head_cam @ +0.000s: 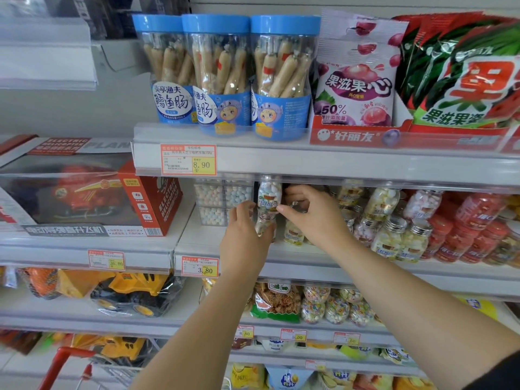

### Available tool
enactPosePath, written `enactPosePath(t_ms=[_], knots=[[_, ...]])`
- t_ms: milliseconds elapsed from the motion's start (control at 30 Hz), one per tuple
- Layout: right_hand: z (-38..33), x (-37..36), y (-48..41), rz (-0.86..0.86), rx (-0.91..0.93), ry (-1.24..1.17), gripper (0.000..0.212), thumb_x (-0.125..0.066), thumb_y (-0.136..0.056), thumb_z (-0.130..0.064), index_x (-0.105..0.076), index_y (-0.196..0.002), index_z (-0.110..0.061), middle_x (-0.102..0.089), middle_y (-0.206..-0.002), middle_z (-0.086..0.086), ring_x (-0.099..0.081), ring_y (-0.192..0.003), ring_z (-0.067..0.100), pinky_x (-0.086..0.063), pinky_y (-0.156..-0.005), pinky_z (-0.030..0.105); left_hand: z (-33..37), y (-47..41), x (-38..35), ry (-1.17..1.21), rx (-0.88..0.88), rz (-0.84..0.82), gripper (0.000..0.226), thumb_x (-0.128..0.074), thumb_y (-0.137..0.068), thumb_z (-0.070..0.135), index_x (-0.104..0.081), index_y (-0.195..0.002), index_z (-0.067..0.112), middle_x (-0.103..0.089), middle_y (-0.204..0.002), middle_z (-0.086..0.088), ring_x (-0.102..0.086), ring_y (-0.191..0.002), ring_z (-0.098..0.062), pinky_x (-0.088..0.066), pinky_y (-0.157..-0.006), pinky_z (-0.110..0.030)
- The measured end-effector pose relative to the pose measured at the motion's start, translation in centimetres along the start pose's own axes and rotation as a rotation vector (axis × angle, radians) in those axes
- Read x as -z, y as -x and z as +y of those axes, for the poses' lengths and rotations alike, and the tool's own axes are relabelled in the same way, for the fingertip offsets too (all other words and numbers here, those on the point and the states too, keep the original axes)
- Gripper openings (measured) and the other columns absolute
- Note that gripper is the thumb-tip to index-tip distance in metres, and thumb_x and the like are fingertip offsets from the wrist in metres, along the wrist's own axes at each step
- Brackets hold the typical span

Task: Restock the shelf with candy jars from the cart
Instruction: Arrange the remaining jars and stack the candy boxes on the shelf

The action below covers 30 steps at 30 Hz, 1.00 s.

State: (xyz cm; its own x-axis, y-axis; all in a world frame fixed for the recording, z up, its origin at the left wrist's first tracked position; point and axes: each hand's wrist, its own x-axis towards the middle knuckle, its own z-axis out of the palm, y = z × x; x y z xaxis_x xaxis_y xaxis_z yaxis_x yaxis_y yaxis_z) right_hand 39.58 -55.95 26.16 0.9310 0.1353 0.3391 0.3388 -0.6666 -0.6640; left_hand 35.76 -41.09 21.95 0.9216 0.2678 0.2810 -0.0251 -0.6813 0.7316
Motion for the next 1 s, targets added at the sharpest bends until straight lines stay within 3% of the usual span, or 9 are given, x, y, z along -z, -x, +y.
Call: enactPosePath(t_ms=[67,167,267,333,433,533,700,833,1000], knots=[[0.3,0.9,1.1,0.024,0.009,0.0,0.035,-0.072,-0.087,-0.033,-0.066,-0.12,-0.023,-0.069,-0.108,-0.014,-0.055,-0.08,-0.007,-0.041,-0.074,0.009,-0.3,0.8,0.3,0.034,-0.024,0.054,0.048,-0.066,-0.091,0.042,-0.043,-0.129,0.024,-0.049,-0.126,0.006,-0.053,-0.096,-0.01,-0.043,-0.068,-0.027],[1.4,2.5,3.8,0.063,0.03,0.006,0.03,-0.072,-0.088,-0.025,-0.066,-0.117,-0.023,-0.066,-0.103,-0.017,-0.057,-0.081,-0.003,-0.041,-0.069,0.006,0.1,2.3,0.3,0.042,-0.084,0.111,0.035,-0.066,-0.092,0.036,-0.048,-0.12,0.024,-0.049,-0.115,0.009,-0.055,-0.091,-0.011,-0.049,-0.065,-0.03],[3.0,3.8,6.2,0.053,0.013,0.058,0.028,-0.072,-0.088,-0.023,-0.068,-0.115,-0.023,-0.063,-0.093,-0.017,-0.057,-0.077,-0.003,-0.044,-0.068,0.009,1.1,3.2,-0.8,-0.031,-0.285,0.066,0.022,-0.065,-0.094,0.025,-0.056,-0.113,0.018,-0.054,-0.112,0.005,-0.06,-0.087,-0.017,-0.054,-0.064,-0.036],[4.1,4.4,7.1,0.038,-0.002,0.109,0.029,-0.072,-0.088,-0.024,-0.067,-0.117,-0.023,-0.061,-0.094,-0.016,-0.057,-0.075,-0.002,-0.047,-0.07,0.013,2.3,2.8,-1.6,-0.118,-0.366,0.0,0.025,-0.062,-0.095,0.02,-0.057,-0.119,0.016,-0.054,-0.121,0.001,-0.061,-0.09,-0.02,-0.053,-0.064,-0.033],[5.1,5.0,7.4,-0.023,0.016,0.241,0.039,-0.07,-0.09,-0.028,-0.061,-0.127,-0.021,-0.052,-0.129,-0.01,-0.059,-0.091,0.004,-0.049,-0.087,0.023,4.0,1.5,-2.7,-0.29,-0.379,-0.131,0.042,-0.055,-0.099,0.018,-0.045,-0.139,0.017,-0.041,-0.14,0.001,-0.061,-0.1,-0.023,-0.053,-0.068,-0.033],[4.5,4.8,6.6,-0.096,0.046,0.399,0.052,-0.065,-0.092,-0.034,-0.048,-0.141,-0.023,-0.033,-0.153,-0.007,-0.06,-0.111,0.014,-0.05,-0.094,0.032,4.3,0.3,-3.5,-0.45,-0.378,-0.195,0.059,-0.06,-0.093,0.007,-0.035,-0.144,0.019,-0.032,-0.144,0.0,-0.065,-0.099,-0.027,-0.058,-0.069,-0.038],[4.6,4.1,5.0,-0.194,0.071,0.607,0.07,-0.059,-0.093,-0.041,-0.025,-0.152,-0.026,-0.006,-0.164,-0.005,-0.067,-0.09,0.021,-0.056,-0.076,0.04,5.3,-1.0,-3.8,-0.572,-0.286,-0.278,0.072,-0.058,-0.084,-0.01,-0.034,-0.146,0.016,-0.029,-0.149,-0.005,-0.067,-0.098,-0.032,-0.059,-0.077,-0.043],[5.2,3.5,4.6,-0.229,0.1,0.643,0.072,-0.056,-0.093,-0.04,-0.021,-0.154,-0.026,-0.011,-0.163,-0.007,-0.066,-0.098,0.025,-0.05,-0.093,0.055,6.2,-1.0,-3.7,-0.621,-0.25,-0.264,0.066,-0.056,-0.085,-0.01,-0.04,-0.143,0.016,-0.03,-0.146,-0.007,-0.067,-0.097,-0.033,-0.059,-0.079,-0.042],[4.9,3.6,4.6,-0.227,0.112,0.57,0.068,-0.057,-0.095,-0.038,-0.026,-0.154,-0.023,-0.019,-0.159,-0.006,-0.066,-0.099,0.021,-0.051,-0.092,0.049,6.2,-1.0,-4.1,-0.636,-0.25,-0.231,0.052,-0.057,-0.094,0.002,-0.041,-0.141,0.015,-0.031,-0.143,-0.009,-0.069,-0.09,-0.03,-0.059,-0.073,-0.039]])
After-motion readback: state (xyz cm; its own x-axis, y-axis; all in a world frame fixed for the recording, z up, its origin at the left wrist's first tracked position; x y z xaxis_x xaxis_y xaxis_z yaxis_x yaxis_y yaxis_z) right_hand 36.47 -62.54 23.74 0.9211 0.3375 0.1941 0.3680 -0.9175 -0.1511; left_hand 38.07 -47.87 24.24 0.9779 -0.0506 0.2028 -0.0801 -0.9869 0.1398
